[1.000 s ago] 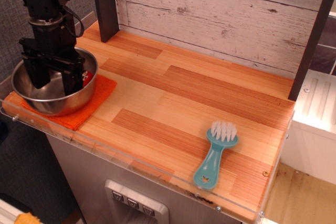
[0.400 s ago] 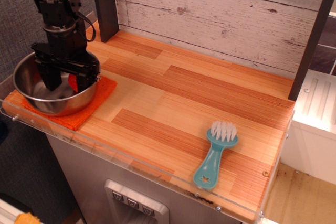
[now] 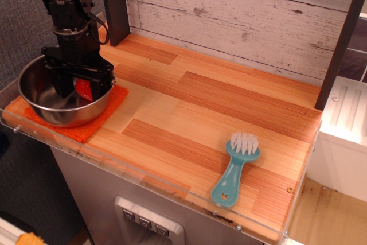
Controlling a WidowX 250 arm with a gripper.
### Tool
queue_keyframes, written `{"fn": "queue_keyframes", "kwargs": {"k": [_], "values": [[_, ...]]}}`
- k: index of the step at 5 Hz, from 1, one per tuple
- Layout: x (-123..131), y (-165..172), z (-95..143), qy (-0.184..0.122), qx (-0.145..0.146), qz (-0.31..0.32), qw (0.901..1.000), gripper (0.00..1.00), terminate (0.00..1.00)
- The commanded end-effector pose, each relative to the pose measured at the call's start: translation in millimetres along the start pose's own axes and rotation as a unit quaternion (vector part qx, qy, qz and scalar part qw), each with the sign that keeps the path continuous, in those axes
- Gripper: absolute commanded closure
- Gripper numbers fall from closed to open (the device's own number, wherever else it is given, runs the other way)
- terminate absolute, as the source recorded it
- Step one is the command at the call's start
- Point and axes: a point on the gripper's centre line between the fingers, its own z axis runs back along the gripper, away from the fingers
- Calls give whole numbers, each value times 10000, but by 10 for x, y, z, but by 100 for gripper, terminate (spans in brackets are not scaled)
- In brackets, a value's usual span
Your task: Move strawberry to space above pot.
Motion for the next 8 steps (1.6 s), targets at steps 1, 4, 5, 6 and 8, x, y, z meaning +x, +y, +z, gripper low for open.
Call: {"fn": "queue_keyframes", "kwargs": {"k": [1,4,5,6,8], "values": [[29,257,-1,-121,-216,389,9989,100,0],[-66,132,644,-812,-949,-75,9921,100,0],[-78,154,673,-720,-927,-48,9931,0,0],[-69,172,615,-586,-894,14,9943,0,0],[-17,179,424,-265,-526,261,9979,0,0]]}}
